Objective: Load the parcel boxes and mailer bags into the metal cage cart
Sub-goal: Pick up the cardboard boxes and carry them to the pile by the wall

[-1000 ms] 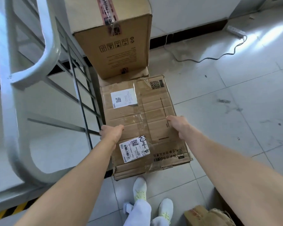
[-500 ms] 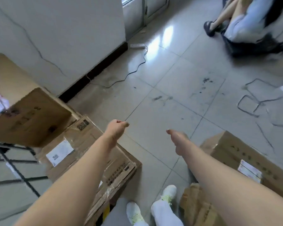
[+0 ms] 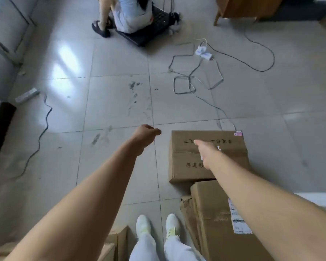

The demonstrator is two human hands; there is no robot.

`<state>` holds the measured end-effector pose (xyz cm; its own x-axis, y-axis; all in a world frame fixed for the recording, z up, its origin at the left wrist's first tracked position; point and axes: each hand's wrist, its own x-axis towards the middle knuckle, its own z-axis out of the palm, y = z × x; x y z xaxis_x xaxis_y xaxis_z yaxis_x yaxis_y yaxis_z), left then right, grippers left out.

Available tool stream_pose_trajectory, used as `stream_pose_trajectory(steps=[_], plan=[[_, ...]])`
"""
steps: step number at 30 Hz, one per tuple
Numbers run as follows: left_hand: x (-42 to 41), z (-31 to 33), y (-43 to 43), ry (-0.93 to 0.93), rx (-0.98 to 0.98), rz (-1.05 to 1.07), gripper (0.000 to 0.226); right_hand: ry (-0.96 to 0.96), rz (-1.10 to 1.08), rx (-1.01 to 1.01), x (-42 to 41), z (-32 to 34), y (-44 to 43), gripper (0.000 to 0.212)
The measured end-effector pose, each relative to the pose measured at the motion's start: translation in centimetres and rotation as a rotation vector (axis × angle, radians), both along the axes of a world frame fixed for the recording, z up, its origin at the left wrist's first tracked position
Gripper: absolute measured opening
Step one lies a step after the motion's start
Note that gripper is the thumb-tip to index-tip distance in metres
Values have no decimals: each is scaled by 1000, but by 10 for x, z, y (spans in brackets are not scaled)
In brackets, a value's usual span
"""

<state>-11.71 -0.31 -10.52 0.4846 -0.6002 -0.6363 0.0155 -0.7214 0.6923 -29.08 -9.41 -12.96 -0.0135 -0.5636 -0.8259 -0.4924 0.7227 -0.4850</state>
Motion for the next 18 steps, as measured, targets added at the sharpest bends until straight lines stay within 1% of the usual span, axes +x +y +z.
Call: stream_pose_trajectory(steps=[6,8,9,11,12,15,16,18], plan=[[-20,-43,-96,4,69,-268,13,38,-276,39,-40,-35,-45,34],[-24,-64,-127,-17,88,-358,22,44,-370,50,-46,-57,-56,31],[-25,-76,-141,-27,100,-393,22,48,-424,57,-47,-70,-60,31],[-28,-100,-162,-42,121,-457,12,54,-503,90,-47,-93,-64,29],[-30,-115,-172,-53,128,-486,8,62,-527,108,-48,-107,-65,30],[-33,-160,-195,-132,141,-564,5,89,-575,163,-51,-142,-67,41],[-34,-172,-201,-157,144,-587,7,79,-601,173,-53,-152,-68,44],[-41,-201,-215,-208,150,-642,19,69,-660,190,-60,-173,-72,49]])
